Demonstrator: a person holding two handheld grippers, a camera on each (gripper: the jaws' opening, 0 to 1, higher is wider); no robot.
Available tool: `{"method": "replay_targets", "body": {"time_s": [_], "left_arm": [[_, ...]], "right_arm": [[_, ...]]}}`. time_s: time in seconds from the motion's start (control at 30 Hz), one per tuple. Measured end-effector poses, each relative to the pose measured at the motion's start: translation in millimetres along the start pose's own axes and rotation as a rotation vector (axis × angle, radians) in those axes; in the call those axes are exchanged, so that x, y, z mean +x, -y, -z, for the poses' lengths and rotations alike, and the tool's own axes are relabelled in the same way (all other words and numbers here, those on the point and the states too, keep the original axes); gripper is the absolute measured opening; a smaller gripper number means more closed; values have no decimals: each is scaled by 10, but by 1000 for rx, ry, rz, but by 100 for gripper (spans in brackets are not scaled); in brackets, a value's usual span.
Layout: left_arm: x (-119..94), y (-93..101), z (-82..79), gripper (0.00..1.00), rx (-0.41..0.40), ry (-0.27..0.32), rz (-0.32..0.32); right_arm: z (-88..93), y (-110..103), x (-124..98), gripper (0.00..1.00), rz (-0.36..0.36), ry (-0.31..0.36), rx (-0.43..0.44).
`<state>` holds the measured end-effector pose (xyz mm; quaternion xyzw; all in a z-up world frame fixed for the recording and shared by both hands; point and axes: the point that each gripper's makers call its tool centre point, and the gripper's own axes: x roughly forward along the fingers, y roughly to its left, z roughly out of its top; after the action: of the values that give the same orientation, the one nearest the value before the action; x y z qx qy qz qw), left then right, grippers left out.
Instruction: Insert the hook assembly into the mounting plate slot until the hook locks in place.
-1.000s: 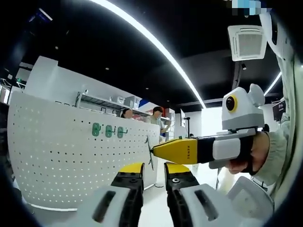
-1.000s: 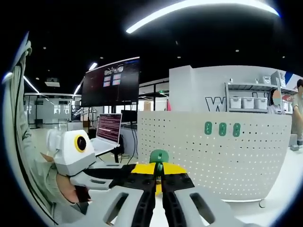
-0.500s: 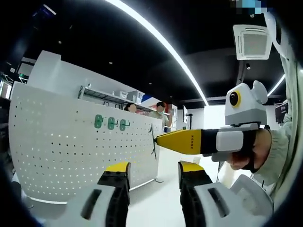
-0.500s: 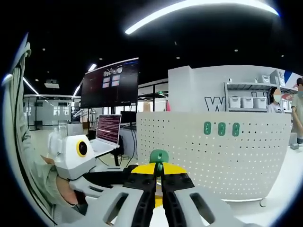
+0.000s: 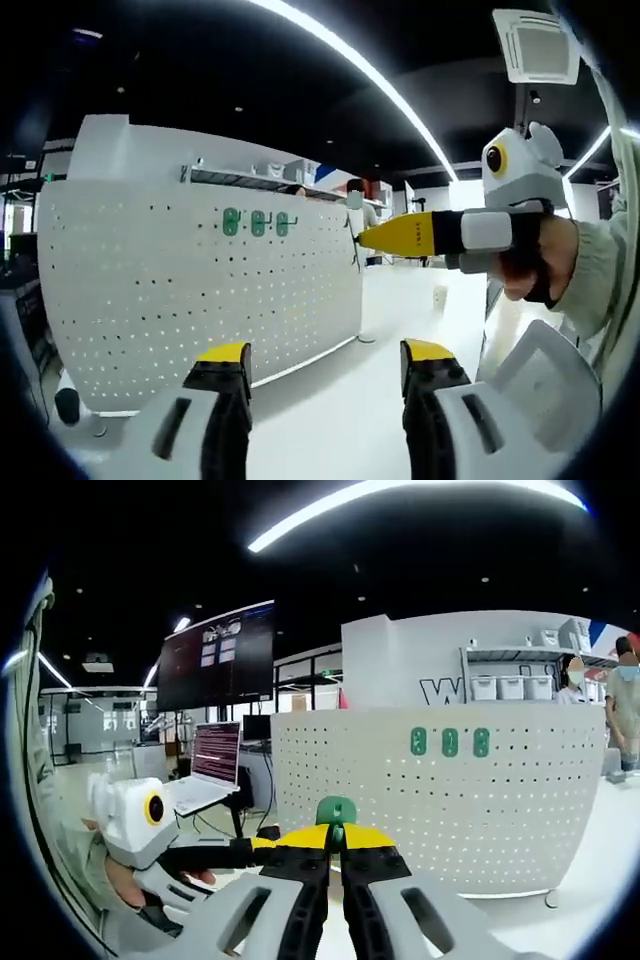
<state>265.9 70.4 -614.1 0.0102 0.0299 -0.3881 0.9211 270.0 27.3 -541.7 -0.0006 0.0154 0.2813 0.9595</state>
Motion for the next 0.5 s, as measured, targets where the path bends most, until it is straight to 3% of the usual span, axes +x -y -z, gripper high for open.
{"method": "replay_targets", "body": {"time_s": [0.07, 0.13, 0.5], "left_arm": [[-13, -44, 49, 62, 13, -20, -15], [-27, -70, 69, 61, 7, -23, -22], [-56, -95, 168, 59, 6, -47, -37]], "right_arm": [[26, 58, 10, 0, 14, -10, -29], [53, 142, 21, 0, 26, -14, 1], [86, 686, 8, 0, 143, -21, -8]]}}
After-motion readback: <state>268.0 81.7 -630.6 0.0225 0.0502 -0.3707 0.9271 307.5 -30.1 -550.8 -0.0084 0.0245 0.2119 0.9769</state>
